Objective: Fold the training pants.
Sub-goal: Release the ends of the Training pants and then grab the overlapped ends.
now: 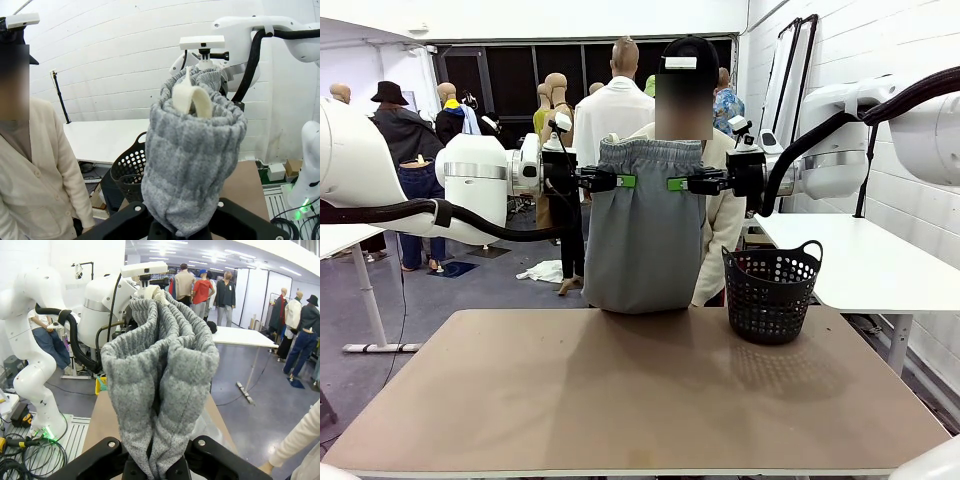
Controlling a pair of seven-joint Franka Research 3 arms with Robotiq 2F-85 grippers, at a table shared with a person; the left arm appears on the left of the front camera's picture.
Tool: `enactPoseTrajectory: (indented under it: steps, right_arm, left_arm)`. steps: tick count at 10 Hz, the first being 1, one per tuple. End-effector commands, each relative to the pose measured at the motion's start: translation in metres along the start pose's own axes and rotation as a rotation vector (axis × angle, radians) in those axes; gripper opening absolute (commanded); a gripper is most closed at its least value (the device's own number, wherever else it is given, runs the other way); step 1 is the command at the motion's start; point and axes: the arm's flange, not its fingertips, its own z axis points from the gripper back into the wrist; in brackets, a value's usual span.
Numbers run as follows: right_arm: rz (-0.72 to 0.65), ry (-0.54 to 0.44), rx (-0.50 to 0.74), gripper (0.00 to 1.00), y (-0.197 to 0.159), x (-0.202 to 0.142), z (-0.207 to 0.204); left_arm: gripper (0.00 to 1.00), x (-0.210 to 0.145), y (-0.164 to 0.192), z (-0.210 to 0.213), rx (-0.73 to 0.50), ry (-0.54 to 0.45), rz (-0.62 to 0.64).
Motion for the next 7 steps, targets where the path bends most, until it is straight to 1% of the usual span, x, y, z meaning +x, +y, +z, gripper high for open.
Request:
enactPoseTrajectory:
  steps: [1,7]
  right_arm:
    - [-0.001,-0.010,0.014,0.00,0.0009,0.0006,0.0001]
    - [-0.001,-0.010,0.014,0.00,0.0009,0.0006,0.0001]
  left_arm:
    - [0.00,0.0030,-0.0009,0.0003,0.004,-0.013,-0.018]
    - [0.00,0.0030,-0.0009,0.0003,0.004,-0.013,-0.018]
